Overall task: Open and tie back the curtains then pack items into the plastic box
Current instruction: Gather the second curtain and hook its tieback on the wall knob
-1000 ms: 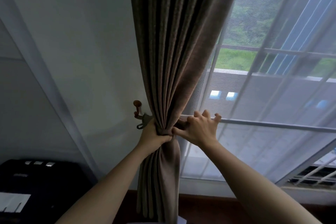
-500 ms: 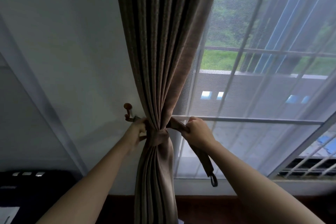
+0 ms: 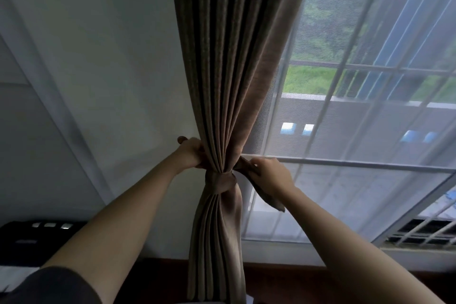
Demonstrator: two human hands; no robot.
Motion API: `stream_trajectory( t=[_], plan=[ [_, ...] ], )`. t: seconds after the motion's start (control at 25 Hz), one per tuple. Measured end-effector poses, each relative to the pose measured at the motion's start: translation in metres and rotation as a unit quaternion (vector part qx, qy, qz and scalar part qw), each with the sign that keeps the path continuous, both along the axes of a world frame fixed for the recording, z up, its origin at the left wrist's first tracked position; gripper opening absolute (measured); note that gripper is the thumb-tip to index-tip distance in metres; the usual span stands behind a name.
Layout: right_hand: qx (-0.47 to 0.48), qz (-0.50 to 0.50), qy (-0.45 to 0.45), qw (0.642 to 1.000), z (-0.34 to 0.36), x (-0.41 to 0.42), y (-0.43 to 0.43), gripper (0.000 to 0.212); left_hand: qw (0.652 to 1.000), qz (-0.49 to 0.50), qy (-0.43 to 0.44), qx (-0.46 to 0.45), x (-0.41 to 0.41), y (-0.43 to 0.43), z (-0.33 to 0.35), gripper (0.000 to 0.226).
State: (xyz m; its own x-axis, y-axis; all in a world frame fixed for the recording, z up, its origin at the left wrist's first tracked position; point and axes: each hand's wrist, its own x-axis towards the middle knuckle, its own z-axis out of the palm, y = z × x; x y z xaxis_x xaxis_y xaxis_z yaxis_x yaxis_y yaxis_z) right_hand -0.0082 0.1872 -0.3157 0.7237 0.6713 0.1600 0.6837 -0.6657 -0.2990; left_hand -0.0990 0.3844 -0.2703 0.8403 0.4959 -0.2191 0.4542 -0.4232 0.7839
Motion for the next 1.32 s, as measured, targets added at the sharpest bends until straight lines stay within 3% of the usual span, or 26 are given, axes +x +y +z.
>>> stream_trajectory(
  t=[0.08,0.24,0.4,0.56,0.68,0.8,0.88,0.96,1.12,1.24,1.32],
  plan=[
    [-0.041,0.005,0.017,0.999,-0.012,-0.006,0.000,0.019,1.000,-0.004,-0.010,0.021,-0.003,0.000,-0.002,0.012],
    [-0.041,-0.006,0.048,0.998,-0.032,-0.014,-0.010,0.011,0.993,0.046,-0.097,-0.055,-0.014,0.006,-0.006,0.007],
    [0.061,-0.005,0.088,0.994,-0.046,-0.046,-0.034,0.021,0.988,0.036,-0.115,-0.100,-0.044,-0.003,-0.042,0.016],
    [0.129,0.011,0.114,0.985,-0.056,-0.082,-0.050,0.017,0.966,0.032,-0.179,-0.182,-0.064,-0.021,-0.061,0.014],
    [0.184,0.028,0.142,0.972,-0.057,-0.092,-0.044,0.015,0.990,-0.063,-0.121,-0.038,-0.063,-0.032,-0.055,0.026],
    [0.151,0.075,0.117,0.979,-0.053,-0.101,-0.034,0.015,0.984,-0.100,-0.076,0.129,-0.054,-0.051,-0.046,0.051],
    [0.145,0.095,0.109,0.979,-0.055,-0.107,-0.031,0.003,0.975,-0.101,-0.055,0.188,-0.046,-0.064,-0.043,0.055],
    [0.130,0.130,0.119,0.976,-0.055,-0.111,-0.032,0.008,0.966,-0.096,-0.030,0.239,-0.040,-0.073,-0.042,0.048],
    [-0.028,0.249,0.207,0.946,-0.050,-0.114,-0.043,0.022,0.966,-0.128,-0.012,0.224,-0.038,-0.062,-0.038,0.036],
    [-0.026,0.166,0.244,0.955,-0.050,-0.101,-0.053,0.053,0.965,-0.182,-0.017,0.188,-0.046,-0.042,-0.038,0.033],
    [0.024,0.090,0.222,0.971,-0.046,-0.086,-0.054,0.053,0.956,-0.223,-0.003,0.193,-0.051,-0.032,-0.038,0.023]
  ],
)
